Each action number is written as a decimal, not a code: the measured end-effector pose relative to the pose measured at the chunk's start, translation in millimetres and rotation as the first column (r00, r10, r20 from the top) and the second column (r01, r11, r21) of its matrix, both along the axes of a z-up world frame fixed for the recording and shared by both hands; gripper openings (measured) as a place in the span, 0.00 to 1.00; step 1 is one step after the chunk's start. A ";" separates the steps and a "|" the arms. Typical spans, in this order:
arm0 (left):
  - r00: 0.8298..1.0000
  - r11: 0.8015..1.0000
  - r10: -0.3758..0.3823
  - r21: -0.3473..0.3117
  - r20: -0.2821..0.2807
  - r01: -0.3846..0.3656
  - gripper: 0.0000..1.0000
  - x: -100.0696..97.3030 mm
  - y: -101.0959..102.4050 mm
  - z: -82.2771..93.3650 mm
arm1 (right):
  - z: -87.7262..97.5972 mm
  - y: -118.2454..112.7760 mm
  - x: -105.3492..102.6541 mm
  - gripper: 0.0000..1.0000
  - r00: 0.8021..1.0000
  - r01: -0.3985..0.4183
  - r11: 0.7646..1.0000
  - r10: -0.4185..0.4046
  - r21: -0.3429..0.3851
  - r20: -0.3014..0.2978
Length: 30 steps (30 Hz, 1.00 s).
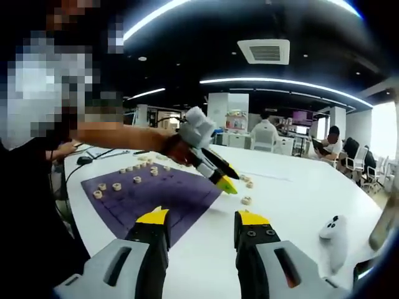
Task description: Pick up the chess pieces one by one and place each piece onto its starting position on the chessboard, setting the pieces on their correct points until all the chess pieces are arranged in the starting layout
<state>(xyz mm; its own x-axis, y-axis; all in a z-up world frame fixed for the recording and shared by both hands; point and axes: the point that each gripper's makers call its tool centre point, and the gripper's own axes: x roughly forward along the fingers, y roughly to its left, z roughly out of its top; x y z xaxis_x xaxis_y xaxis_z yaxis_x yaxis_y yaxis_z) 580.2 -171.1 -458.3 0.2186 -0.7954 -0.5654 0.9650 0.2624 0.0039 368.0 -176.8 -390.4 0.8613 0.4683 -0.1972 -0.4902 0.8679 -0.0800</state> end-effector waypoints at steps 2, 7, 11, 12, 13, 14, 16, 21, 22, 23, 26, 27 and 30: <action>1.000 1.000 0.001 0.000 0.001 -0.001 0.43 4.3 -6.5 -5.2 | -0.8 -1.6 -1.1 0.41 1.000 0.005 1.000 -0.005 0.001 -0.001; 1.000 1.000 0.009 0.025 -0.004 -0.009 0.35 8.0 -13.6 -17.7 | -2.1 -5.8 -3.2 0.41 1.000 0.018 1.000 -0.018 0.003 -0.003; 1.000 0.999 0.004 0.048 -0.011 -0.004 0.35 2.4 -18.8 -26.2 | -1.4 -7.6 -3.4 0.41 1.000 0.023 1.000 -0.023 0.003 0.000; 1.000 0.998 0.011 0.056 -0.013 -0.010 0.34 2.0 -18.6 -28.9 | -1.1 -7.5 -3.5 0.41 1.000 0.023 1.000 -0.023 0.003 0.000; 1.000 0.998 0.015 0.062 -0.013 -0.014 0.32 2.1 -18.3 -30.9 | -1.0 -7.3 -3.8 0.41 1.000 0.022 1.000 -0.022 0.002 0.001; 1.000 0.997 0.023 0.072 -0.015 -0.022 0.29 1.2 -17.3 -35.1 | -0.8 -7.1 -4.0 0.41 1.000 0.021 1.000 -0.021 0.001 0.001; 0.999 0.997 0.036 0.072 -0.025 -0.034 0.22 -0.6 -16.6 -37.8 | -0.2 -6.5 -4.6 0.41 1.000 0.019 1.000 -0.019 0.002 0.004; 0.999 0.998 0.035 0.059 -0.017 -0.034 0.20 -5.4 -12.8 -25.3 | 0.5 -3.4 -5.1 0.41 1.000 0.011 1.000 -0.011 0.002 0.005; 0.999 0.998 0.037 0.044 -0.015 -0.036 0.20 -4.7 -10.8 -18.2 | 0.5 -2.4 -5.3 0.41 1.000 0.009 1.000 -0.009 0.002 0.005; 0.999 0.999 0.036 0.029 -0.012 -0.036 0.20 -5.9 -6.9 -10.8 | 0.4 -1.6 -5.4 0.41 1.000 0.007 1.000 -0.007 0.001 0.005; 0.999 0.999 0.034 -0.004 0.007 -0.034 0.20 -10.3 10.9 10.1 | -0.1 0.2 -4.8 0.41 1.000 0.002 1.000 -0.002 0.002 0.004; 0.999 0.999 0.037 -0.019 0.010 -0.037 0.20 -12.9 20.9 18.1 | -0.3 0.7 -4.6 0.41 1.000 0.001 1.000 -0.001 0.002 0.004; 0.998 0.997 0.057 -0.057 0.029 -0.055 0.20 -16.6 69.5 39.7 | -0.7 4.0 -3.1 0.41 1.000 -0.010 1.000 0.010 0.003 0.004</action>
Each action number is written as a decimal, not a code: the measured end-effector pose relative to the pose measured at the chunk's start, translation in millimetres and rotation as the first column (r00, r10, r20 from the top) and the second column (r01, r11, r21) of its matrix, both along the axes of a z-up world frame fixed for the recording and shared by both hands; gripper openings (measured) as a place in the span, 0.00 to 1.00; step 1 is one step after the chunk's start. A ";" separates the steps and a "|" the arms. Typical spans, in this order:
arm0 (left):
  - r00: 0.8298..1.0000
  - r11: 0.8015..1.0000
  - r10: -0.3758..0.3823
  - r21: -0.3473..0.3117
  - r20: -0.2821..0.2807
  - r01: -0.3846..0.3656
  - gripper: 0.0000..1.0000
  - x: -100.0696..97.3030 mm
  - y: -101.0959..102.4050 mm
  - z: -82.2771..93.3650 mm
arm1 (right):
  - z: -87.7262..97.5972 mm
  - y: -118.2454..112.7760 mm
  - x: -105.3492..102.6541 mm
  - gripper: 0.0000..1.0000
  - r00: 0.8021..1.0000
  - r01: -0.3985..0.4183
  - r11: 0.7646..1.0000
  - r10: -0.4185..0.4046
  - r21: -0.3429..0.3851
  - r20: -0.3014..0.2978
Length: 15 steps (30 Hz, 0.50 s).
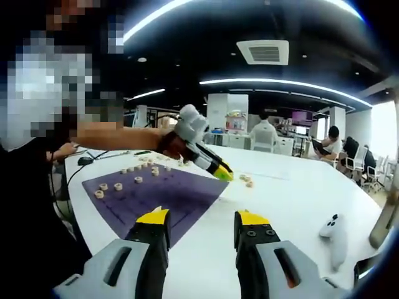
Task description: Pick up the chess pieces one by one and place each piece onto its starting position on the chessboard, setting the pieces on their correct points until all the chess pieces are arranged in the starting layout
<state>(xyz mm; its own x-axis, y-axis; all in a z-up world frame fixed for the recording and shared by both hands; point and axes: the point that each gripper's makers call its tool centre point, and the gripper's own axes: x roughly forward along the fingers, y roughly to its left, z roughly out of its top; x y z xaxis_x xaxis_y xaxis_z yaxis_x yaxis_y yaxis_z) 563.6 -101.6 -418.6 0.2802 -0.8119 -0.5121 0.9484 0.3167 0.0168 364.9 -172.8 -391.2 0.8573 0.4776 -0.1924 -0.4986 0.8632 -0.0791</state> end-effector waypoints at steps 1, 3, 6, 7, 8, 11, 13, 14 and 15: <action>1.000 1.000 0.018 -0.009 0.004 -0.018 0.20 -0.4 16.7 5.4 | -0.2 1.3 1.1 0.41 1.000 -0.005 1.000 0.005 0.000 0.000; 0.999 0.998 0.053 -0.028 0.012 -0.053 0.20 -4.8 52.2 15.7 | -0.2 4.3 4.7 0.41 1.000 -0.014 1.000 0.014 0.003 -0.001; 0.992 0.990 0.124 -0.067 0.017 -0.122 0.20 -15.4 106.2 29.6 | 0.6 10.9 11.0 0.41 0.999 -0.033 0.999 0.033 -0.001 -0.001; 0.988 0.986 0.152 -0.073 0.024 -0.150 0.20 -18.8 124.7 32.7 | 1.2 13.9 13.1 0.41 0.999 -0.042 0.999 0.042 -0.001 -0.001; 0.983 0.982 0.177 -0.076 0.043 -0.174 0.20 -22.3 143.2 35.4 | 1.7 17.2 15.6 0.41 0.999 -0.052 0.999 0.052 -0.004 -0.001; 0.964 0.960 0.264 -0.103 0.038 -0.259 0.20 -40.1 200.6 39.4 | 3.1 29.0 23.6 0.41 0.997 -0.083 0.996 0.083 -0.015 -0.004; 0.949 0.946 0.312 -0.107 0.035 -0.307 0.20 -48.9 228.1 37.8 | 3.9 36.4 27.5 0.41 0.995 -0.105 0.994 0.105 -0.029 -0.006; 0.942 0.938 0.334 -0.112 0.030 -0.329 0.20 -55.0 242.8 36.6 | 4.5 38.5 28.9 0.41 0.994 -0.109 0.994 0.109 -0.032 -0.006; 0.933 0.928 0.358 -0.116 0.021 -0.354 0.20 -61.9 256.7 34.5 | 5.5 41.5 30.9 0.41 0.993 -0.117 0.992 0.117 -0.034 -0.006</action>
